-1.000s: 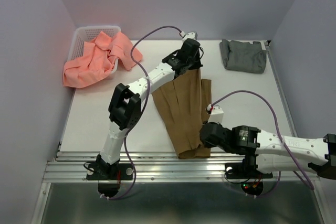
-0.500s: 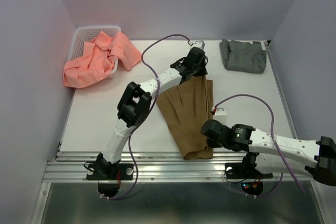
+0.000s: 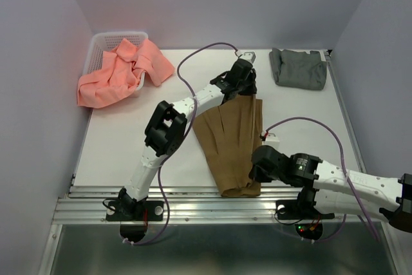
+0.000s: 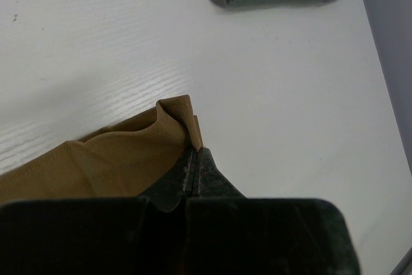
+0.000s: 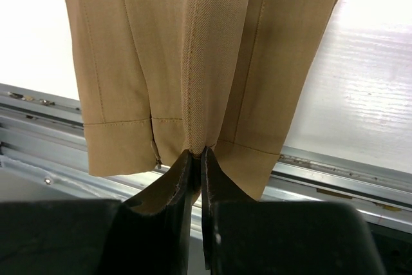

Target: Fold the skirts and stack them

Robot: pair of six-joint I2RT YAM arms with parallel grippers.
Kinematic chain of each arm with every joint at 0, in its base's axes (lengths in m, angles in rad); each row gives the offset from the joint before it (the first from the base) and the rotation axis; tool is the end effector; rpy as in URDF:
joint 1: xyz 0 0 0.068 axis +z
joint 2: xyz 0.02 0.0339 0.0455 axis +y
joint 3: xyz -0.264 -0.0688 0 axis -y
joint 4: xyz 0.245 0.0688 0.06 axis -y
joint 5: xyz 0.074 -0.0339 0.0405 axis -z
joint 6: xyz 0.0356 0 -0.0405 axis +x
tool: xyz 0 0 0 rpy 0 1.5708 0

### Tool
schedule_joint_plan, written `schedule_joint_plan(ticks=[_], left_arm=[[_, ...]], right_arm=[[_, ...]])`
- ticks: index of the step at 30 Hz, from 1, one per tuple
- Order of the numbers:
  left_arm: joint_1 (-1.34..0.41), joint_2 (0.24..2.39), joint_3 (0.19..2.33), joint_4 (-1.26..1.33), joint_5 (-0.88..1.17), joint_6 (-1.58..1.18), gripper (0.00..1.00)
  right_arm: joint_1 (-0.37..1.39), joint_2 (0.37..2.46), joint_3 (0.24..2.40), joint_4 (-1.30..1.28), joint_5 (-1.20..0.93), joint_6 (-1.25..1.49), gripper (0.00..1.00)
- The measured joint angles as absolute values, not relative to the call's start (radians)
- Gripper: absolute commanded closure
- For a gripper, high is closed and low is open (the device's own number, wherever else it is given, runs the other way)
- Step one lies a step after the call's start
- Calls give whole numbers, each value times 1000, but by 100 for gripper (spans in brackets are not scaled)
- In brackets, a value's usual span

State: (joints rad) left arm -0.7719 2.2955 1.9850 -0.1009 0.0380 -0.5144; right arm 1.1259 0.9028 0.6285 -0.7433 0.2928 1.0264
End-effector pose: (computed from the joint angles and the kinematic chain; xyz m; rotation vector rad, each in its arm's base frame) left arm 0.3911 -0.3825 0.2496 0.2939 2.0677 -0.8517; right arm 0.0804 0.1448 0.2202 -0.0205 2.5910 0.4656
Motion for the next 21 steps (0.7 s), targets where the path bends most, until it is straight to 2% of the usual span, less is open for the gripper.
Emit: schedule_joint_plan(ticks=[9,12,13,15,16,17,18,20,21], left_arm=[[-780,2304,1991,-104,80,-474,100],[-786,2334,2008,-105,86,-467,100],[-789,2341,2011,-106,86,-466,100],[-793,2365,2015,-110,87,-464,100],[-793,2374,2018,-113,86,-463,100],[-793,2387,2025,-123,87,-462,94],[-793,2405,2038,-131,88,-460,78],[-793,2427,2059,-152,92,-456,56],[-793,2431,2064,-157,96,-456,51]], right_arm=[[1125,870,546,-728,265,1084,99],[1118,870,521,-726,265,1099,93],[1118,871,517,-725,265,1101,83],[1118,871,509,-725,265,1105,75],[1118,874,507,-727,265,1109,61],[1118,877,507,-727,264,1110,59],[1118,879,507,-728,262,1112,57],[1118,879,514,-749,270,1108,47],[1118,879,530,-773,279,1104,38]])
